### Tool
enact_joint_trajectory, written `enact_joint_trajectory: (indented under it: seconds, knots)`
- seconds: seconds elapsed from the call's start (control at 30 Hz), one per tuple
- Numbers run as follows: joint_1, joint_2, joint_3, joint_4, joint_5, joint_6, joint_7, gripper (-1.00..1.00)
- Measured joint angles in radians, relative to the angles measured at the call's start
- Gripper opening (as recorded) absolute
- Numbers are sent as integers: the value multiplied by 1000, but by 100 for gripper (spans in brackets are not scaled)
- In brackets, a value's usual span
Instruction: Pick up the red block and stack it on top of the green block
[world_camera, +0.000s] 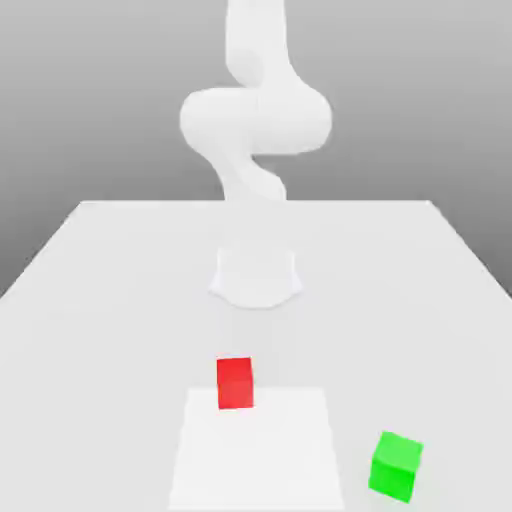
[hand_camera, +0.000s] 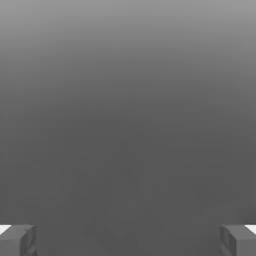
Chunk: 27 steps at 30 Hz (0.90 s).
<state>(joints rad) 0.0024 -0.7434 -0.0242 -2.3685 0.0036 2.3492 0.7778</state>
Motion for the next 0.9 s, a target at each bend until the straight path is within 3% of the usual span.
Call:
enact_joint_trajectory:
  seconds: [0.43,0.57,0.9]
  knots:
    - [5,371,-74,-435,-11,311,-118,0]
    - [2,557,-83,-569,-33,456,-145,0]
    - [-18,854,-28,-567,99,700,-252,0]
